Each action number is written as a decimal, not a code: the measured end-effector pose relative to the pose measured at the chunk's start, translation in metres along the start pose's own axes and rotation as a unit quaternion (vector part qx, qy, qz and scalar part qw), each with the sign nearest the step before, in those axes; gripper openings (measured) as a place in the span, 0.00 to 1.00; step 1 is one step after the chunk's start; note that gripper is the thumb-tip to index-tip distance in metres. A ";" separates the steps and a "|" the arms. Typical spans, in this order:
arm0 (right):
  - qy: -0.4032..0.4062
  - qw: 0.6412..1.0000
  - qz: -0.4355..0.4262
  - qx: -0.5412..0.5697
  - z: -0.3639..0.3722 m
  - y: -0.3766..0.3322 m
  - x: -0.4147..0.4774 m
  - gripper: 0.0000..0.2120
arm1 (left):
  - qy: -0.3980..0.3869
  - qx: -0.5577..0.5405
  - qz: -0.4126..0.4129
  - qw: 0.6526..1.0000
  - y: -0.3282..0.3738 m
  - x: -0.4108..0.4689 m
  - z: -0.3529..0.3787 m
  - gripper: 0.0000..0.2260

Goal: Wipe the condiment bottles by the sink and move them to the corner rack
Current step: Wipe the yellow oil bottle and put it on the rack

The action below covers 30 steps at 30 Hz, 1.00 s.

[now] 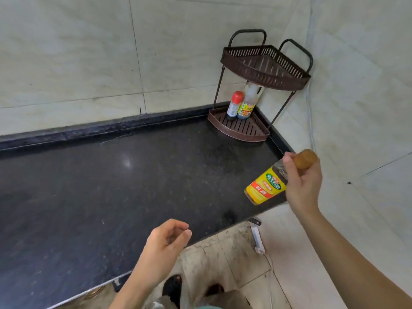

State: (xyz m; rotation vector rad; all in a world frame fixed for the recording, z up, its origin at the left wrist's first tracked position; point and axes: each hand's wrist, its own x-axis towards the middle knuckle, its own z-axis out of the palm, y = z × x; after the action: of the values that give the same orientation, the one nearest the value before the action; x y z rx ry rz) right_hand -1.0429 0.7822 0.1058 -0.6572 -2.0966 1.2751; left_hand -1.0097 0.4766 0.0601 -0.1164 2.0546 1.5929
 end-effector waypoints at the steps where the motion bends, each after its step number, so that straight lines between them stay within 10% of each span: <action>1: -0.002 1.000 -0.002 -0.004 0.009 0.002 0.021 0.12 | 0.009 0.001 -0.008 1.000 0.001 0.008 0.002 0.03; 17: -0.189 0.971 -0.115 -0.088 0.109 0.114 0.290 0.23 | 0.159 -0.004 -0.148 0.976 0.031 0.104 0.124 0.03; 30: -0.094 0.986 -0.006 -0.139 0.152 0.139 0.370 0.25 | 0.208 0.001 -0.187 0.960 0.060 0.142 0.178 0.02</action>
State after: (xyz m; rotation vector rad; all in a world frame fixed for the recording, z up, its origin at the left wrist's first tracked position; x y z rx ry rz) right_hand -1.3952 0.9966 0.0096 -0.6622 -2.4598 1.0823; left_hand -1.0904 0.6941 0.0190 -0.8522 2.1686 1.4115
